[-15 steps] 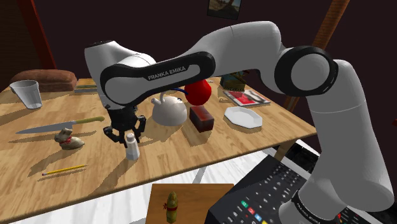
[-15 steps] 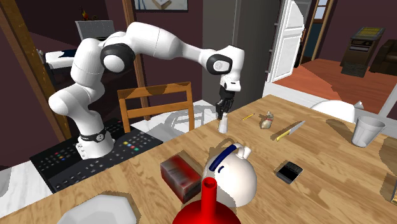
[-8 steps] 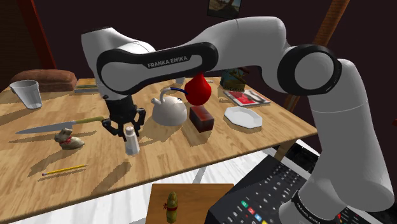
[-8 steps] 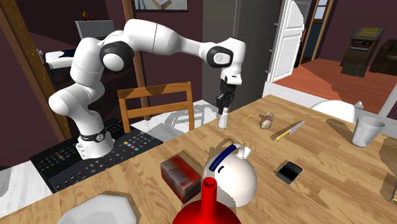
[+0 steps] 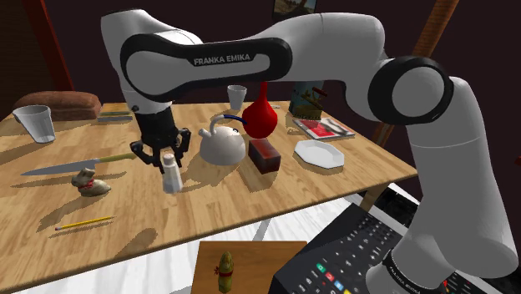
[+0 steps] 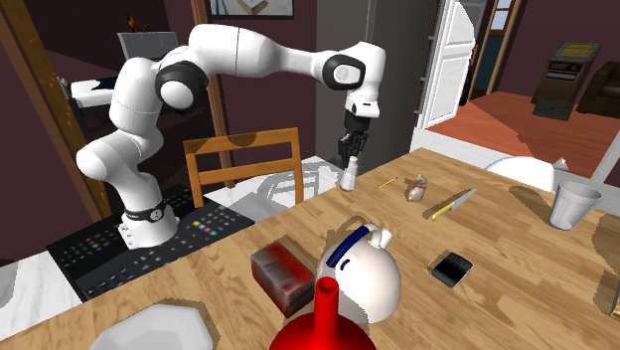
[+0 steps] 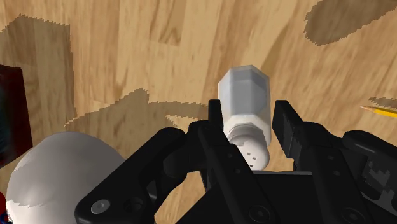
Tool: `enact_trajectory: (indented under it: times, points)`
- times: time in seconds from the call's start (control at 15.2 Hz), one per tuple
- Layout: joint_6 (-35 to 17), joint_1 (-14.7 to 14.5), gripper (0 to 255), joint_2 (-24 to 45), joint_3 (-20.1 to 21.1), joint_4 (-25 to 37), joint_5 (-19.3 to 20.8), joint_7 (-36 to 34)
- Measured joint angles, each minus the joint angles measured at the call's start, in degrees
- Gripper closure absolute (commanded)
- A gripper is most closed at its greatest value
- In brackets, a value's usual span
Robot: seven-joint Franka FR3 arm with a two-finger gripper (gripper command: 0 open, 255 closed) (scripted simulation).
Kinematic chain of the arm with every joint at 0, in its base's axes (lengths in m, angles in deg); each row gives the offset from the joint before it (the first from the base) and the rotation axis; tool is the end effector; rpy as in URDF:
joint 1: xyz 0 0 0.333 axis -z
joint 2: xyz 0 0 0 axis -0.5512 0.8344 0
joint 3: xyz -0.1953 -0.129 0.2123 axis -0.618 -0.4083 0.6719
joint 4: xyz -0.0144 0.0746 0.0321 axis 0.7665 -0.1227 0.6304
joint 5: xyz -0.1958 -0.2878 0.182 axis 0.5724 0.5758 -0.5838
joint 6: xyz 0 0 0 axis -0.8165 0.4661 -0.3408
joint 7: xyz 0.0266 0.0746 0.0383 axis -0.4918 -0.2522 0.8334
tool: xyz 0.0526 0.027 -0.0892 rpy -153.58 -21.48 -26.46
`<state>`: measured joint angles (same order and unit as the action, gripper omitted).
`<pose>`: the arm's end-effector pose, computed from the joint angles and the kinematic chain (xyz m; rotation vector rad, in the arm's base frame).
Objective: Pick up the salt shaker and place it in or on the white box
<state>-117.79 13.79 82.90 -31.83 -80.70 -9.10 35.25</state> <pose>0.5627 0.4270 0.4342 3.0162 -0.1629 -0.0973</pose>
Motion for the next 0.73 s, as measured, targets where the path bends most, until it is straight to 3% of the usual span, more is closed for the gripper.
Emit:
enact_trajectory:
  times: [0.73]
  points:
    - [9.22,-2.13,255,1.15,-0.06,10.68,0.21,0.98]
